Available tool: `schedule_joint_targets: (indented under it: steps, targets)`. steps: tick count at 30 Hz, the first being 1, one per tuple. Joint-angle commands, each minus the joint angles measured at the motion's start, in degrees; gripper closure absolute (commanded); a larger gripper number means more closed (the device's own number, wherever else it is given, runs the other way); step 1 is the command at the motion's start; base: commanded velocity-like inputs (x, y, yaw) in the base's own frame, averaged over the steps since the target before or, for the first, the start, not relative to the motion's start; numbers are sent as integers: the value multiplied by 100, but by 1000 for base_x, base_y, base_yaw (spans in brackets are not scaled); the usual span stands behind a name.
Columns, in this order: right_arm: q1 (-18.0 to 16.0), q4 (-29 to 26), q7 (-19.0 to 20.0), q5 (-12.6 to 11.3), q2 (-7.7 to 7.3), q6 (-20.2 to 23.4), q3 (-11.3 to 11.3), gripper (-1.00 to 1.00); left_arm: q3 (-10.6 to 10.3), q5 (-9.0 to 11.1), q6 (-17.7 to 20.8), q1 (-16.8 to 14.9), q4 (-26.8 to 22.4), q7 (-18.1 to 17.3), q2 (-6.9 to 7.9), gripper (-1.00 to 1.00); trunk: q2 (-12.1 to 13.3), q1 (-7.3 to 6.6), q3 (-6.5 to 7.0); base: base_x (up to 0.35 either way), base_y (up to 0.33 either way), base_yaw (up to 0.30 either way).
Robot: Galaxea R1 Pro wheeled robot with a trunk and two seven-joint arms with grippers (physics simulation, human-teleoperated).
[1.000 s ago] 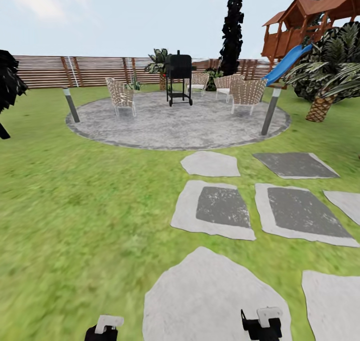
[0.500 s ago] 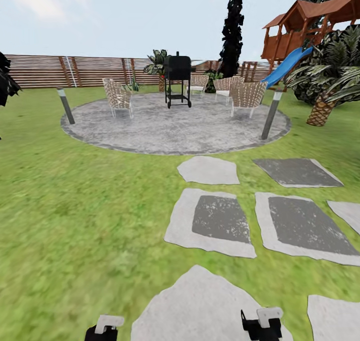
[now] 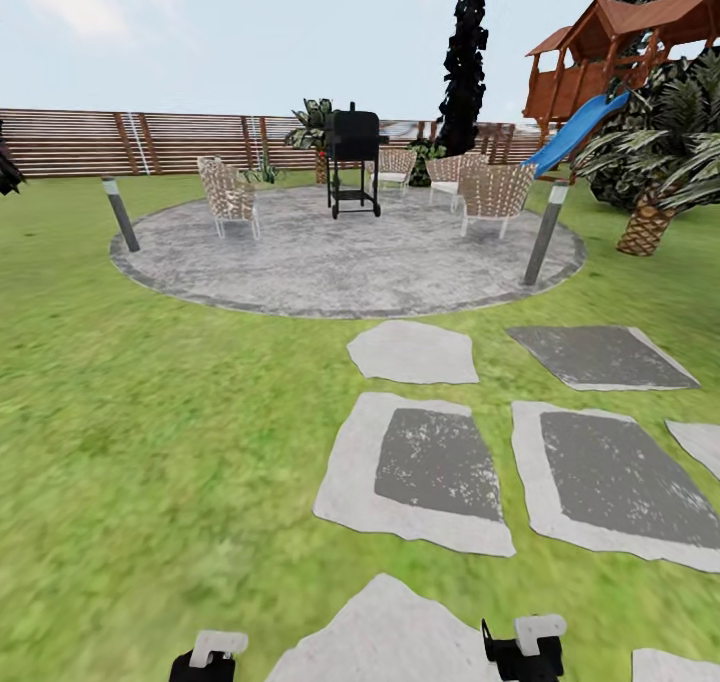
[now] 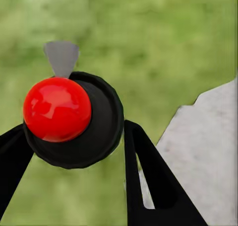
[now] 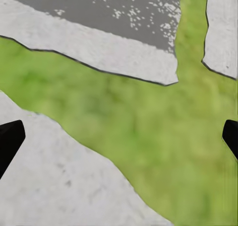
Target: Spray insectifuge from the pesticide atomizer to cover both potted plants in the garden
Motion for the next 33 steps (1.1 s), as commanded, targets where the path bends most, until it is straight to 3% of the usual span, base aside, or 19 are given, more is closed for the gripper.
schedule_joint_targets:
  steps: [1, 33]
  targets:
    - [-5, 7, -24, 61, 2, -15, -34, -100, -41, 60, -19, -4, 5, -18, 1, 100, -2, 2, -5, 323, -115, 0]
    - [-6, 7, -24, 61, 2, -12, -34, -100, -41, 60, -19, -4, 5, -18, 1, 100, -2, 2, -5, 323, -114, 0]
